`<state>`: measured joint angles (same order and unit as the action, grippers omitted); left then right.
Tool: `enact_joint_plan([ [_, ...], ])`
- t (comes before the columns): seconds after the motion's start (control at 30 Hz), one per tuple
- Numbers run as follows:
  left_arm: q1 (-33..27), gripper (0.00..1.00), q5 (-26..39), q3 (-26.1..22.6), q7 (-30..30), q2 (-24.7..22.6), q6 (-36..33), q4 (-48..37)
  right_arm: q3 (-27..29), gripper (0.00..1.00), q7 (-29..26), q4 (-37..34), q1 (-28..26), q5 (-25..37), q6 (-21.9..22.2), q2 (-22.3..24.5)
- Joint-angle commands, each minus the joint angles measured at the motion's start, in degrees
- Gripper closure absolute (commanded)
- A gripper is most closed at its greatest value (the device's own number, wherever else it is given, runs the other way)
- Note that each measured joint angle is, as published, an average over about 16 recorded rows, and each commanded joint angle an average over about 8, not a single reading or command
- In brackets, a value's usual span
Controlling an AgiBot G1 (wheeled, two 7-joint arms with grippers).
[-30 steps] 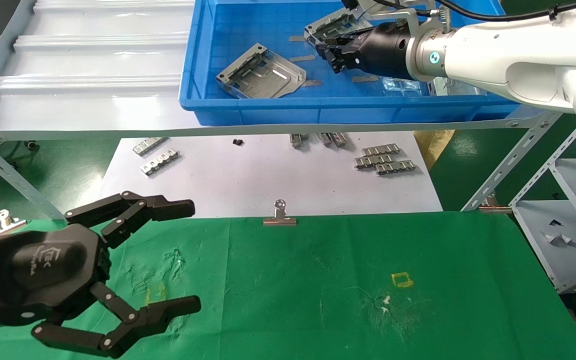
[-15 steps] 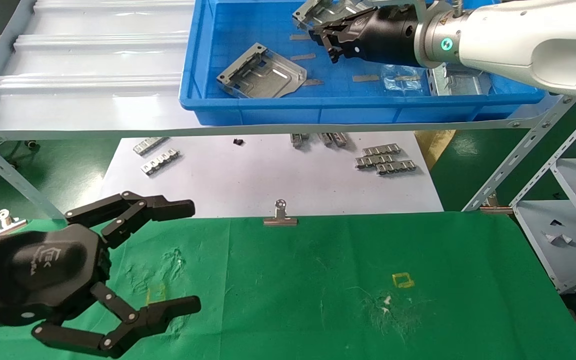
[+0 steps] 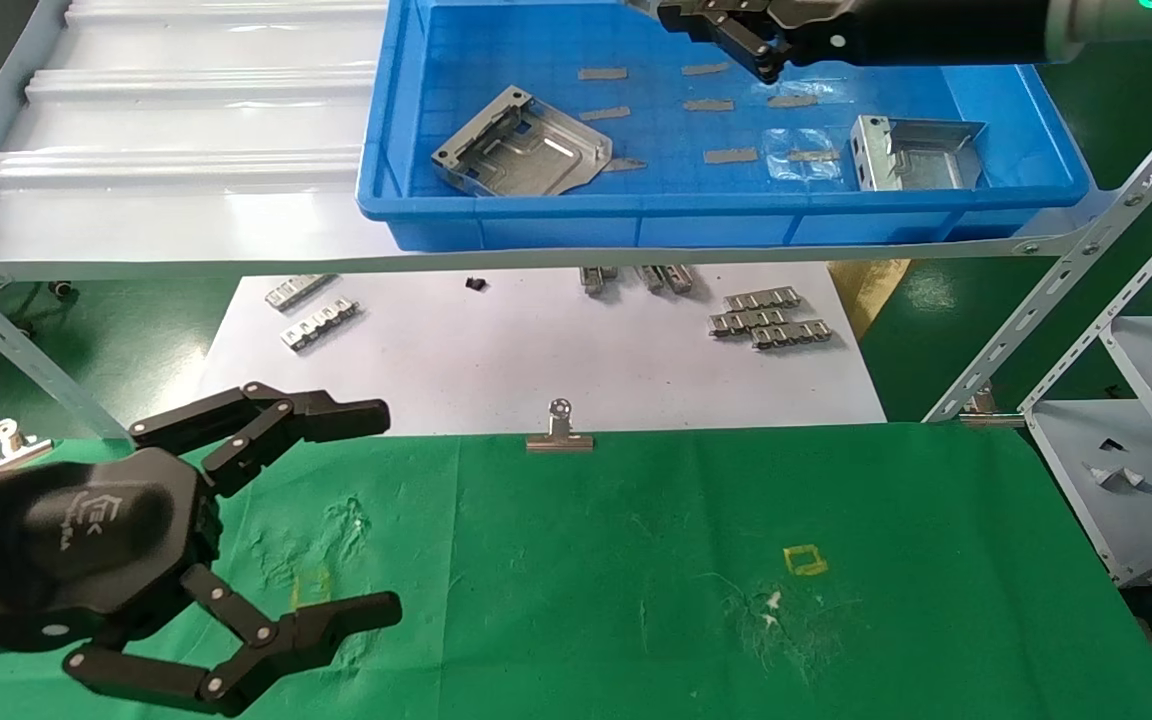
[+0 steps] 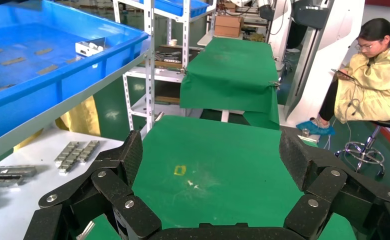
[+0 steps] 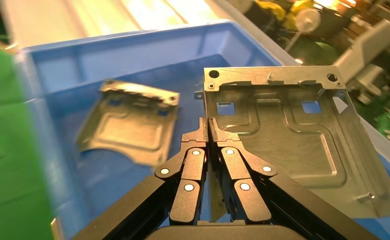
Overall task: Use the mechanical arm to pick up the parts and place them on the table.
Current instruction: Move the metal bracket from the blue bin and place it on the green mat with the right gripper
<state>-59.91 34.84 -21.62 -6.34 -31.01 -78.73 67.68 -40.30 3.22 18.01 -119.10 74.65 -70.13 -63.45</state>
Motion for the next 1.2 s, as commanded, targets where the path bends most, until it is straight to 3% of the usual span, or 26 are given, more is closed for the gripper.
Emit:
enact_joint_plan([
  [0.03,0.00,0.00,0.00,0.00,0.00,0.00,0.00,0.00,-0.28,1.00,0.39,1.25,-0.81,0.23,-3.38,1.87],
  [0.33,0.00,0.00,0.00,0.00,0.00,0.00,0.00,0.00,-0.42,1.00,-3.91,21.46,1.21,-1.73,-16.59,14.70],
  [0.57,0.00,0.00,0.00,0.00,0.00,0.00,0.00,0.00,0.72,1.00,-10.35,41.27,8.10,-7.26,-19.38,25.92],
  [0.7,0.00,0.00,0.00,0.00,0.00,0.00,0.00,0.00,-0.52,1.00,-13.13,48.53,11.89,-8.86,-19.78,30.55],
  [0.97,0.00,0.00,0.00,0.00,0.00,0.00,0.00,0.00,-5.72,1.00,-10.88,51.74,19.12,-5.33,-18.78,33.84],
  [1.2,0.00,0.00,0.00,0.00,0.00,0.00,0.00,0.00,-10.78,1.00,-4.27,47.47,24.15,4.57,-14.02,29.06],
])
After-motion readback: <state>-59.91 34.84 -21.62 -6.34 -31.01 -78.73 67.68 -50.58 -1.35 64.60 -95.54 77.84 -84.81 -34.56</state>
